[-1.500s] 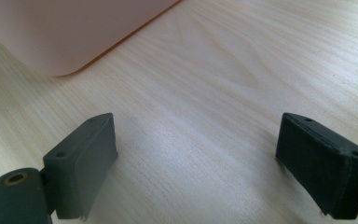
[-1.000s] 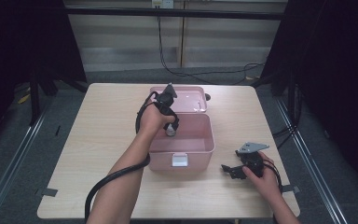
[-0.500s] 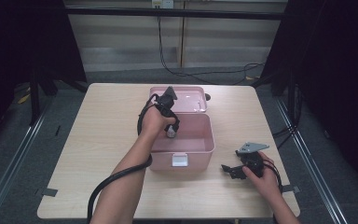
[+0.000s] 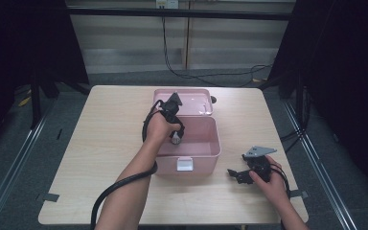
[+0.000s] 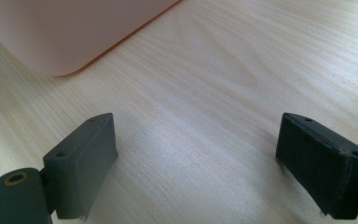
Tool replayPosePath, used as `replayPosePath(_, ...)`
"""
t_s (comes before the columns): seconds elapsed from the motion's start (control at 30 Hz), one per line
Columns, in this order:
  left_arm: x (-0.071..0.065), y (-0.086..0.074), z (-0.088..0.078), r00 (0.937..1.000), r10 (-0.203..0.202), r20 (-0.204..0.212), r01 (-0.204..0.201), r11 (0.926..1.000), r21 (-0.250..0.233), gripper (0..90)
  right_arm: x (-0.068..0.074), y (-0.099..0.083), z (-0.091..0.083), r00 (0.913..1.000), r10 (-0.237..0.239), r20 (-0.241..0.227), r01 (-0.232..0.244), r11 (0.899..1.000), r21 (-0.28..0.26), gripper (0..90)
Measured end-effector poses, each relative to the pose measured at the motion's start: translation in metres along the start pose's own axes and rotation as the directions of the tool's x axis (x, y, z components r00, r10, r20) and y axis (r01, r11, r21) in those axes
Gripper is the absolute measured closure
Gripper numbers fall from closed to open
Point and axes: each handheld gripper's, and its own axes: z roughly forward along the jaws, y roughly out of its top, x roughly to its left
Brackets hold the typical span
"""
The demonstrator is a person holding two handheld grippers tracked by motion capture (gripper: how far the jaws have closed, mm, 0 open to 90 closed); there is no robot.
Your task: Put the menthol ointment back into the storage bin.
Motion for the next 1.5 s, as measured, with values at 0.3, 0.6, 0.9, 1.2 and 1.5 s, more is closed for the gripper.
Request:
replayPosePath(0.3,0.001,-0.004,0.008,1.0,-0.005,0.001,0.005,1.0,-0.006,49.9,0.0,0.0,0.0,1.0,-0.002,0.0,0.002,1.0,-0.001,11.5)
replayPosePath(0.6,0.002,-0.006,0.011,1.0,-0.001,0.008,0.001,1.0,-0.009,49.9,0.0,0.0,0.0,1.0,0.0,0.0,0.0,1.0,0.0,11.5)
replayPosePath(0.9,0.003,-0.008,0.014,1.0,-0.003,0.005,0.003,0.9999,-0.013,49.9,0.0,0.0,0.0,1.0,0.0,0.0,0.0,1.0,0.0,11.5)
replayPosePath(1.2,0.003,-0.009,0.018,0.9999,-0.01,0.01,0.01,0.9998,-0.016,49.8,0.0,0.0,0.0,1.0,-0.001,0.002,0.001,1.0,0.001,11.5)
replayPosePath(1.5,0.004,-0.01,0.017,0.9999,-0.008,0.01,0.008,0.9998,-0.02,49.5,0.0,0.0,0.0,1.0,0.001,0.0,-0.001,1.0,0.0,11.5)
